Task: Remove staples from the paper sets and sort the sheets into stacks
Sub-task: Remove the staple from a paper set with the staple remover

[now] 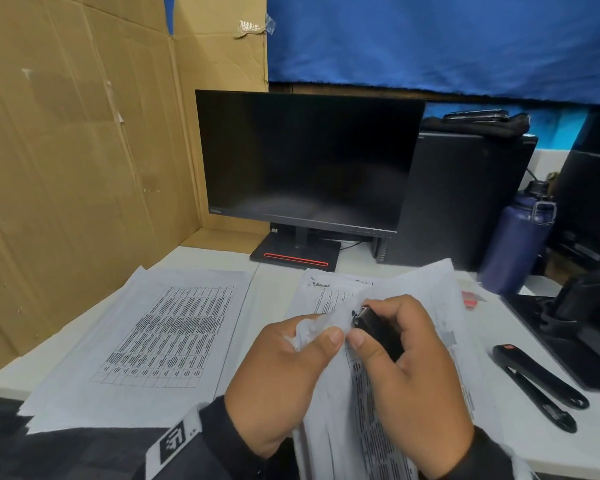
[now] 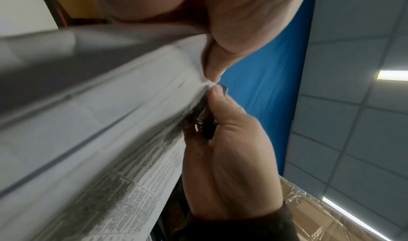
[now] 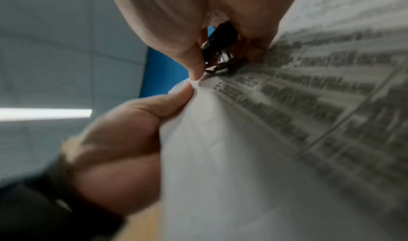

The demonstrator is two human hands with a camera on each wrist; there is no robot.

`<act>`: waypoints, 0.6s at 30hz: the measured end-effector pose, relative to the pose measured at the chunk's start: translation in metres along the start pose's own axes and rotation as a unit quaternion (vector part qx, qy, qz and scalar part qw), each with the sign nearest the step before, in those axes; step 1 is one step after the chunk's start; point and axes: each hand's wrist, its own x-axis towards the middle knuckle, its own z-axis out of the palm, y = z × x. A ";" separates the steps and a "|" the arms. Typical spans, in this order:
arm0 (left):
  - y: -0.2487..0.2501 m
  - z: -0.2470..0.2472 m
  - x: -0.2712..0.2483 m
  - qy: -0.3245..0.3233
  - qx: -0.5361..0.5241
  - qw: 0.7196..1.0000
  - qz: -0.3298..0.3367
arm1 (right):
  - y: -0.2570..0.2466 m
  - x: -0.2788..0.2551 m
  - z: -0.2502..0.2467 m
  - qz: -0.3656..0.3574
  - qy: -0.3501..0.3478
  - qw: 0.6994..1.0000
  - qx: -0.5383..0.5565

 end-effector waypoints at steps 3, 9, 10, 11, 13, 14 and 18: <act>-0.001 -0.001 0.002 0.000 -0.026 0.999 -0.020 | -0.002 0.001 0.000 -0.058 0.018 0.995 -0.074; -0.003 -0.002 0.007 0.007 -0.055 0.997 -0.046 | -0.001 0.003 0.003 0.092 -0.007 0.993 0.080; -0.005 -0.003 0.008 0.014 -0.057 0.997 -0.054 | -0.001 0.005 0.004 0.119 -0.015 0.988 0.093; -0.006 -0.004 0.010 0.022 -0.058 0.996 -0.062 | 0.000 0.007 0.005 0.137 -0.022 0.986 0.095; -0.010 -0.005 0.013 0.037 -0.061 0.995 -0.075 | 0.001 0.009 0.007 0.156 -0.031 0.984 0.082; -0.012 -0.006 0.014 0.043 -0.065 0.994 -0.082 | 0.003 0.010 0.009 0.161 -0.033 0.984 0.075; -0.019 -0.011 0.019 0.055 -0.099 0.988 -0.109 | 0.009 0.015 0.016 0.167 -0.042 0.985 0.031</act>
